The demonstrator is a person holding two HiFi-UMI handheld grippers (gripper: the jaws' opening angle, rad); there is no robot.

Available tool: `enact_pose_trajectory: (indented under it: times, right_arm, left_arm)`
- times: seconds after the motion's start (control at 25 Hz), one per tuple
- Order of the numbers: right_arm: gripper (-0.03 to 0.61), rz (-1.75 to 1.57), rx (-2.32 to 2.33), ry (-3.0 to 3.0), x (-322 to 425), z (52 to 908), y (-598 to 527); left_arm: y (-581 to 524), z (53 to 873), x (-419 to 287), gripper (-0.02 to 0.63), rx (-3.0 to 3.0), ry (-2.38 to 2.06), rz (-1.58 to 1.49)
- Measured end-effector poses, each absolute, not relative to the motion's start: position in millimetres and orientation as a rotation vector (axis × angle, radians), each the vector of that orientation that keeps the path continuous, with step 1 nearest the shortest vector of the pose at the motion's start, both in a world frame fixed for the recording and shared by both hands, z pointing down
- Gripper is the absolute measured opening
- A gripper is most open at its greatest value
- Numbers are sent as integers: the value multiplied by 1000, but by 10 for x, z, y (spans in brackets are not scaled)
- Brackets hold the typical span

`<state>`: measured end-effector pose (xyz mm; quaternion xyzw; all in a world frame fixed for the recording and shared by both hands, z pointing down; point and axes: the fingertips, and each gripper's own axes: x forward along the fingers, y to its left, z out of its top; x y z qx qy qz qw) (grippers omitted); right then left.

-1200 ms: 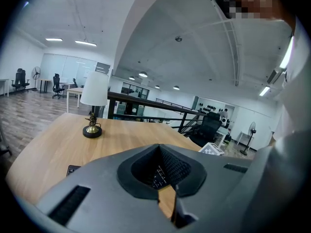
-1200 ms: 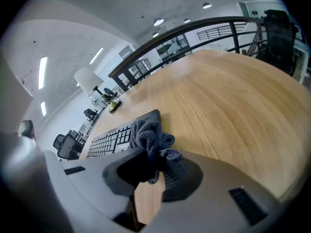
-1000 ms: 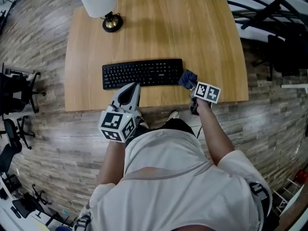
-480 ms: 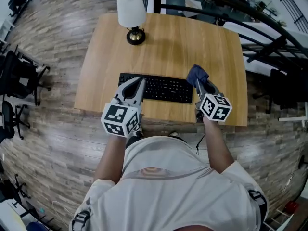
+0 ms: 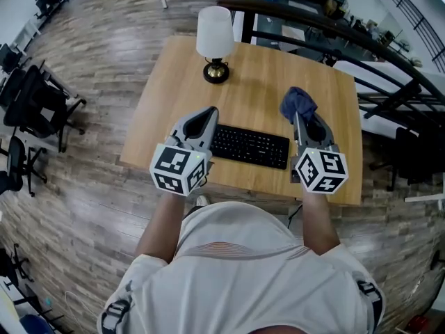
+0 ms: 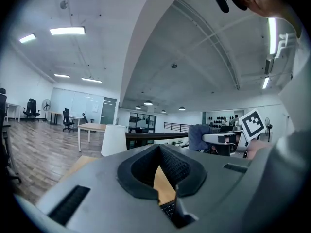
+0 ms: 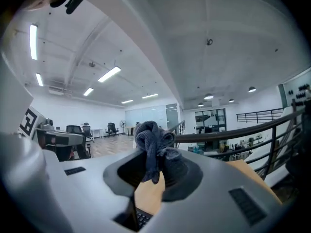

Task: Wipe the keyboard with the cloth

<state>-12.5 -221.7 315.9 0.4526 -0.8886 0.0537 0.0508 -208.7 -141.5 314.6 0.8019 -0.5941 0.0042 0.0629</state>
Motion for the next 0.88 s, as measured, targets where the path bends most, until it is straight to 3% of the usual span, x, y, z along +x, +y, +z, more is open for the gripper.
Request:
enact_pose_trajectory:
  times: [0.88]
  right_arm:
    - [123, 79, 1323, -2698, -369, 3125, -2066]
  left_arm:
    - [-1455, 3125, -2147, 14, 2463, -1754, -7]
